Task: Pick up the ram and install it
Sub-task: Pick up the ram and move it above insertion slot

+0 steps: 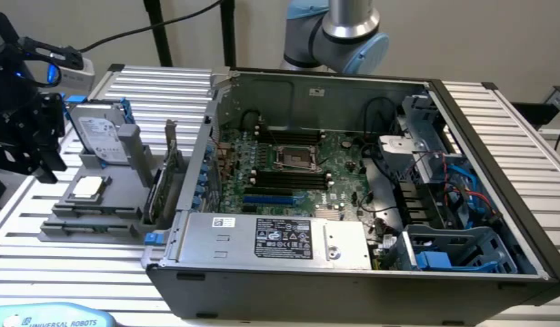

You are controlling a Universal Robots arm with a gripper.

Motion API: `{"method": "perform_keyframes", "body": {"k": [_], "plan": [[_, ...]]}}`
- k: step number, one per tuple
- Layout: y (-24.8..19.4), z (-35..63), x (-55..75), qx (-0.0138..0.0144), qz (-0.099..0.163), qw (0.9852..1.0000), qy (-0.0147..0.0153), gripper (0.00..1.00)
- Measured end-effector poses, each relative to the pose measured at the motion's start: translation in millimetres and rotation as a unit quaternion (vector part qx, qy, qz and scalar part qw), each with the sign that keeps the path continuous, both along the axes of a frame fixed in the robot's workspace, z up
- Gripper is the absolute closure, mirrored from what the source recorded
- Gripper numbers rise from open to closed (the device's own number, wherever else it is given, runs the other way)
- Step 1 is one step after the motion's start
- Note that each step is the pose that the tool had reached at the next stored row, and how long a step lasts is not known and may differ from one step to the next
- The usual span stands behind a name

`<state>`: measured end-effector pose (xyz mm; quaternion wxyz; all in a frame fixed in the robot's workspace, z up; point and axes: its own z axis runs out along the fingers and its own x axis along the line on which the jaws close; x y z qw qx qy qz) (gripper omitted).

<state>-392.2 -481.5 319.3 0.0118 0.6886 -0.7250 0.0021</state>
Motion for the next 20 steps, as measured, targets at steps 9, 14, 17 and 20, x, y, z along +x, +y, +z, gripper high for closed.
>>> {"method": "perform_keyframes", "body": {"k": [9,14,17,20], "plan": [[-3.9,-11.1,1.0,0.0023,0.0,1.0,0.0064,0.69],[-5.6,-17.1,2.6,0.0057,0.0,1.0,0.0078,0.69],[-6.3,-21.1,4.5,0.0078,0.0,0.9999,0.0078,0.69],[-7.0,-25.4,6.7,0.0095,0.0,0.9999,0.0079,0.69]]}}
